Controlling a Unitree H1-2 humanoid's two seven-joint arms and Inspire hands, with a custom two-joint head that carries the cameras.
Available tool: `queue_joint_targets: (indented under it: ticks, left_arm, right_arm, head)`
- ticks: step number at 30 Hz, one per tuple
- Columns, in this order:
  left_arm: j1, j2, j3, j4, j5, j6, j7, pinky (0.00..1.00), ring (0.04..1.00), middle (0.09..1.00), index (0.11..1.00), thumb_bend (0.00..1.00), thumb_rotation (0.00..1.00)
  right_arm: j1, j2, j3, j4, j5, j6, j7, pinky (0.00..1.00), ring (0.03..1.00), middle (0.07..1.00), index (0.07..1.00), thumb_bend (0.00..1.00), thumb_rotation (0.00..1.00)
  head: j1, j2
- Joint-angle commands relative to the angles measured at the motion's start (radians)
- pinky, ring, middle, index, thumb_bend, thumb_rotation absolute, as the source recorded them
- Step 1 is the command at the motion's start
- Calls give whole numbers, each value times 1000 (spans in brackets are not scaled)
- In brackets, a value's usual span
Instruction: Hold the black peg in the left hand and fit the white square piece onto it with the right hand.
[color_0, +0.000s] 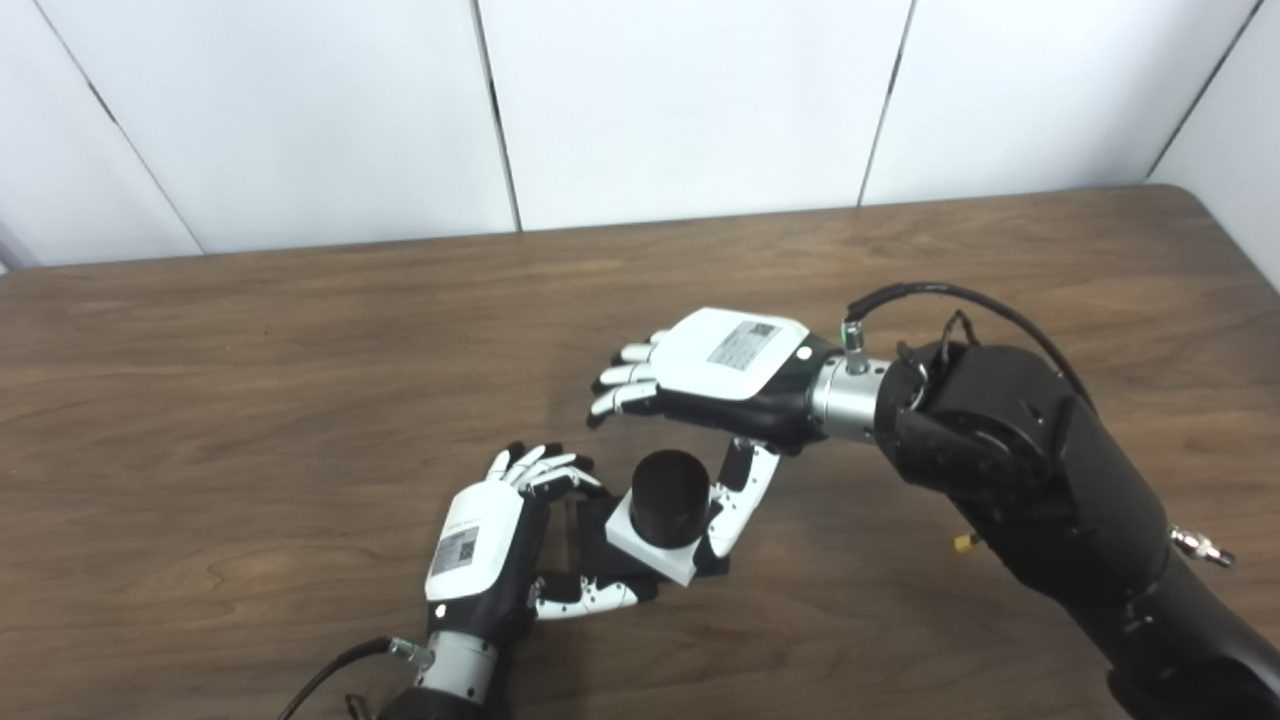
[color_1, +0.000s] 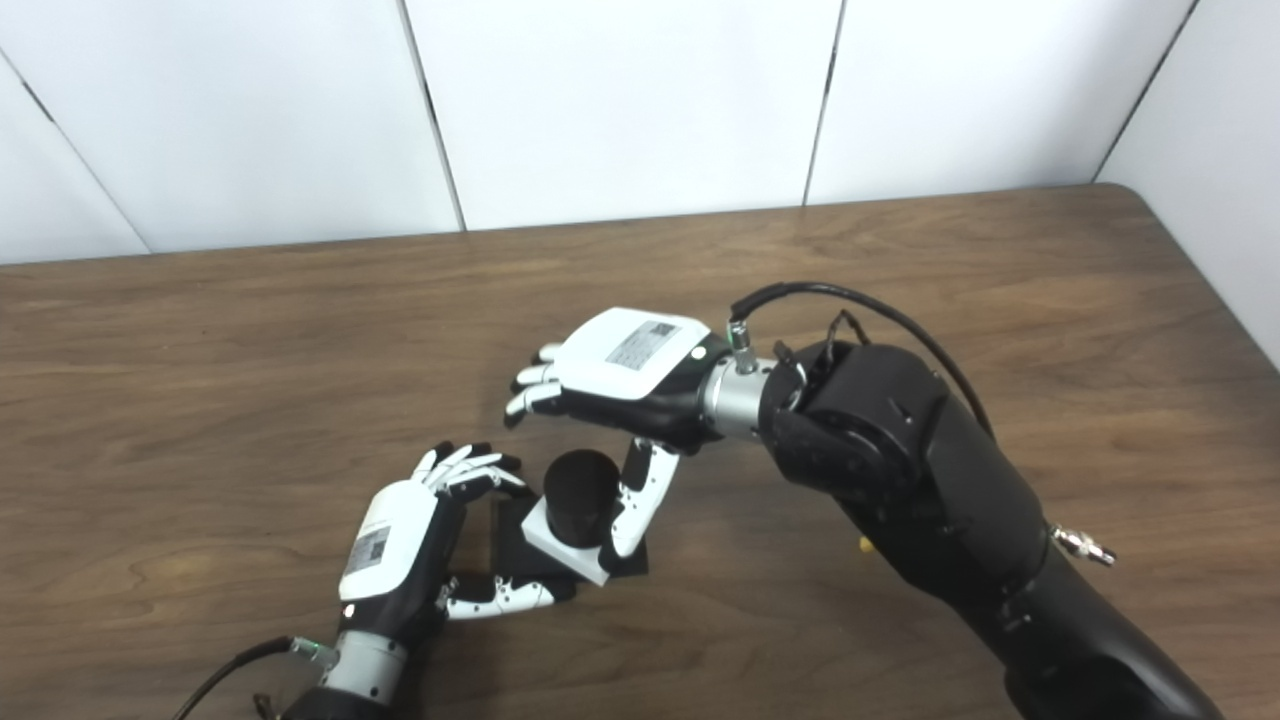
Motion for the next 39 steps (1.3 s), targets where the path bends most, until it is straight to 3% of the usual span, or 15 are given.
queue_joint_targets:
  ticks: [1, 11, 13, 15, 17, 21, 26, 30, 33, 36, 39]
  left_arm:
    - [14, 5, -10, 10, 5, 12, -27, 981, 875, 790, 485, 521, 51]
    - [7, 19, -15, 12, 51, 21, -25, 946, 857, 788, 494, 521, 71]
    - [5, 24, -17, 10, 74, 24, -26, 929, 853, 805, 687, 783, 242]
    - [3, 30, -16, 13, 78, 17, -25, 921, 857, 835, 826, 910, 355]
    - [1, 39, -14, 12, 71, 10, -34, 921, 877, 886, 963, 983, 418]
    - [-2, 55, -14, 21, 44, -12, -48, 921, 913, 964, 999, 1000, 444]
    - [1, 80, -20, -27, 3, 0, -144, 990, 991, 1000, 1000, 1000, 458]
    - [19, 111, -23, -154, 36, 69, -279, 1000, 1000, 1000, 1000, 1000, 427]
    - [49, 138, 10, -243, -29, 88, -334, 1000, 1000, 1000, 1000, 1000, 449]
    - [85, 144, 74, -284, -171, 37, -301, 988, 1000, 1000, 1000, 1000, 485]
    - [121, 123, 148, -302, -250, -8, -238, 947, 1000, 1000, 1000, 1000, 557]
  right_arm:
    - [-15, 8, -28, -35, -5, -3, -57, 993, 998, 996, 934, 1000, 519]
    - [11, 15, -61, -39, -10, 8, -86, 1000, 1000, 1000, 939, 1000, 482]
    - [21, 13, -73, -41, -6, 10, -92, 1000, 1000, 1000, 933, 1000, 480]
    - [32, 11, -85, -45, -3, 15, -94, 1000, 1000, 1000, 931, 1000, 483]
    - [43, 11, -99, -48, 0, 20, -95, 1000, 1000, 1000, 933, 1000, 476]
    - [78, 0, -117, -51, 2, 17, -97, 1000, 1000, 1000, 960, 1000, 420]
    - [107, -8, -130, -44, 6, -2, -121, 1000, 1000, 1000, 972, 1000, 438]
    - [124, -22, -145, -16, 20, -5, -145, 1000, 1000, 1000, 977, 1000, 462]
    - [155, -38, -162, 32, 41, -20, -186, 1000, 1000, 1000, 973, 1000, 476]
    - [196, -63, -175, 62, 66, -18, -199, 971, 1000, 1000, 995, 958, 684]
    - [259, -65, -217, 82, 137, 13, -230, 961, 1000, 1000, 1000, 890, 877]
  head:
    - [-1, 0]
    - [-2, -7]
    - [-3, -8]
    - [-3, -10]
    - [-6, -10]
    - [-6, -10]
    - [13, -9]
    - [25, -7]
    - [35, -7]
    - [35, -8]
    - [39, -13]
